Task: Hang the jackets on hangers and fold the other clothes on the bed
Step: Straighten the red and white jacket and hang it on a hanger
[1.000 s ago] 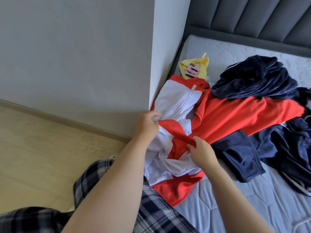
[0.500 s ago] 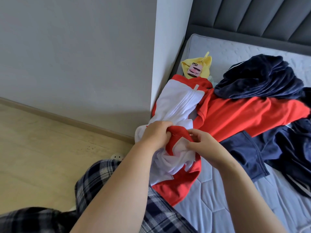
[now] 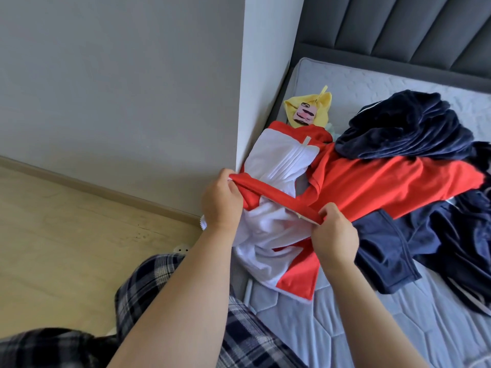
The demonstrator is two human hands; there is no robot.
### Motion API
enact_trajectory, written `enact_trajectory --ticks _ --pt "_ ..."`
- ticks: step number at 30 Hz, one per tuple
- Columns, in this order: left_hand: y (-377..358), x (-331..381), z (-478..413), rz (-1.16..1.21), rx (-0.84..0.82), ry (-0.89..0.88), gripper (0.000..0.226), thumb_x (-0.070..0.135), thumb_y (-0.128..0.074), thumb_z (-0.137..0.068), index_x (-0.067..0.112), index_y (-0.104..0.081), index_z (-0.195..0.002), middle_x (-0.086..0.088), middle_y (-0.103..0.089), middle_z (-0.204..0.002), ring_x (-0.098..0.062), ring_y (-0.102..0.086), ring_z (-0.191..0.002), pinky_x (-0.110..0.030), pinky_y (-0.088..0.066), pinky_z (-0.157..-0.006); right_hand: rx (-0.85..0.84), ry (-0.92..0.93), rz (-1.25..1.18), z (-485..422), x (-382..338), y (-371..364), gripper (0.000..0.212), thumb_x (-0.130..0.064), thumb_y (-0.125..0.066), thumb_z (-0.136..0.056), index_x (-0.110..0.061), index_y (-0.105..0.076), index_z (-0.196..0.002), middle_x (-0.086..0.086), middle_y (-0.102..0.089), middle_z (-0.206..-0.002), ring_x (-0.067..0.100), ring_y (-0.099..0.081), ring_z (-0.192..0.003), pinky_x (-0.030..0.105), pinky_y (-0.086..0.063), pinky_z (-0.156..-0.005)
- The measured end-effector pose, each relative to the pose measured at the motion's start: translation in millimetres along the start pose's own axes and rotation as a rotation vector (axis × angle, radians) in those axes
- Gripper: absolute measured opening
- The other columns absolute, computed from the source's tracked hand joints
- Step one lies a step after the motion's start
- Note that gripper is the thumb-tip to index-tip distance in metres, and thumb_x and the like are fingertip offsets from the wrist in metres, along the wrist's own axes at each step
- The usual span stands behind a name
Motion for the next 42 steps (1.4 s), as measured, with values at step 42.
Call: enact_trajectory --ticks 42 --pt "-16 3 -1 0.017 -0.257 0.090 0.029 -0.001 -0.044 -0.084 0.018 -0.041 -0.062 -0.017 -0.063 -0.080 -0.031 -0.053 -0.071 -0.030 -0.034 -0.062 -0.063 0.155 0.012 2 -47 -10 0.015 -0.023 -0.053 -0.085 -0.012 -0.045 -0.080 0.011 -0.060 -0.086 0.035 -0.055 -0.079 0.034 -0.028 -0.060"
Point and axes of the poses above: each hand's wrist, its own z-axis away from the middle knuckle, its own y-axis out of the back of the hand, x = y × z, the point moved 5 cm from there along -z, towards the middle knuckle
